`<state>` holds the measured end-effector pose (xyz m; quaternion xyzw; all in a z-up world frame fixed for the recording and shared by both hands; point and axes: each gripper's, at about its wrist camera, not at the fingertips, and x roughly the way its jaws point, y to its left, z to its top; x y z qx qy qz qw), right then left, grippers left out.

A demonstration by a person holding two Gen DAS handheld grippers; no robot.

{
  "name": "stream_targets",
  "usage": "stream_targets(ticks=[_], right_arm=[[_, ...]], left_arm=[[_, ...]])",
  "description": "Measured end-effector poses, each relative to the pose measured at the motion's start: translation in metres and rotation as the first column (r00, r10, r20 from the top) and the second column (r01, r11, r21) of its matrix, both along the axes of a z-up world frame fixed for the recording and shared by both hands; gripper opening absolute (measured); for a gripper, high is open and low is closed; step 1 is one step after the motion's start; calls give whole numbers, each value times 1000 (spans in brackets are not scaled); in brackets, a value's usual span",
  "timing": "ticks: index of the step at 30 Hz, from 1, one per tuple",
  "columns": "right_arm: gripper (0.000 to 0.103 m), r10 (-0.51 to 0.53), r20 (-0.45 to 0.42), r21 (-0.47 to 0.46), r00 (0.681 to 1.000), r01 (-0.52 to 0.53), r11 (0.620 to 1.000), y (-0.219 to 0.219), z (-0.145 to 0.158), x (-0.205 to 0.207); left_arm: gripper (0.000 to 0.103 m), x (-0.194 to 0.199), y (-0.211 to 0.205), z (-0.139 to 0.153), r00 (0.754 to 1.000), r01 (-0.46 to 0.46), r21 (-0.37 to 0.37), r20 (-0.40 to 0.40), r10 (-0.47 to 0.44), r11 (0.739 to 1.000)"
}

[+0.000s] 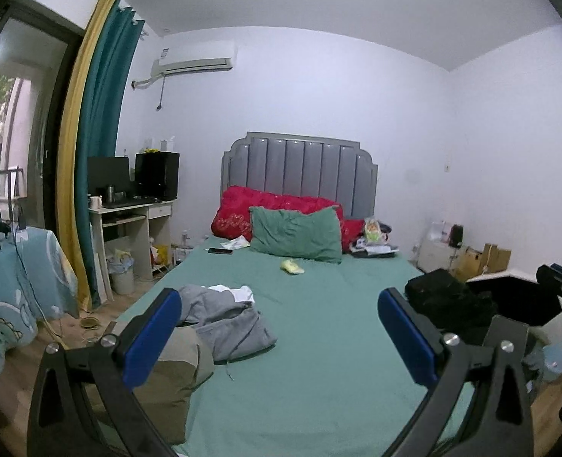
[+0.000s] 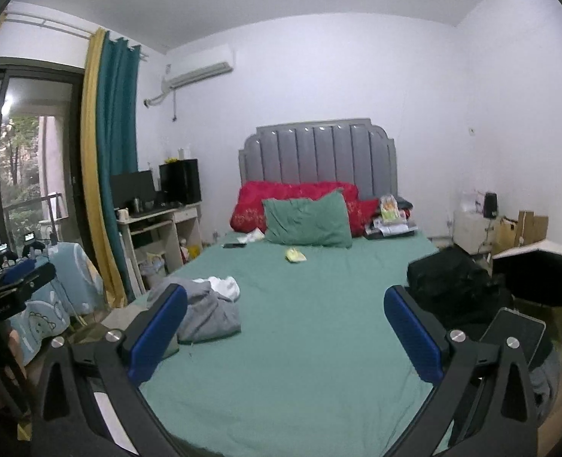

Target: Fold large clothes

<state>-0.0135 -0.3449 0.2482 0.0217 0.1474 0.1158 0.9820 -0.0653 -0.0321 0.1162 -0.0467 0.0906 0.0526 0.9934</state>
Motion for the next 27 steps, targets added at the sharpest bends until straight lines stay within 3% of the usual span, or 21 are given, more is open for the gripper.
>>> stream_targets(ticks=[8,19,27], right_arm=[[103,66,76,-24,995,-64,998,31,17,-21],[103,112,-12,-65,994,-112,992,75,-19,6],[103,134,-50,-80,990,-138,987,94,-28,14]], left_arm=[[103,-12,21,0,999,-39,-19,2,39,999],[103,-3,51,-25,997,-64,-61,-57,61,996],[103,2,61,-34,994,-71,-71,-87,64,995]])
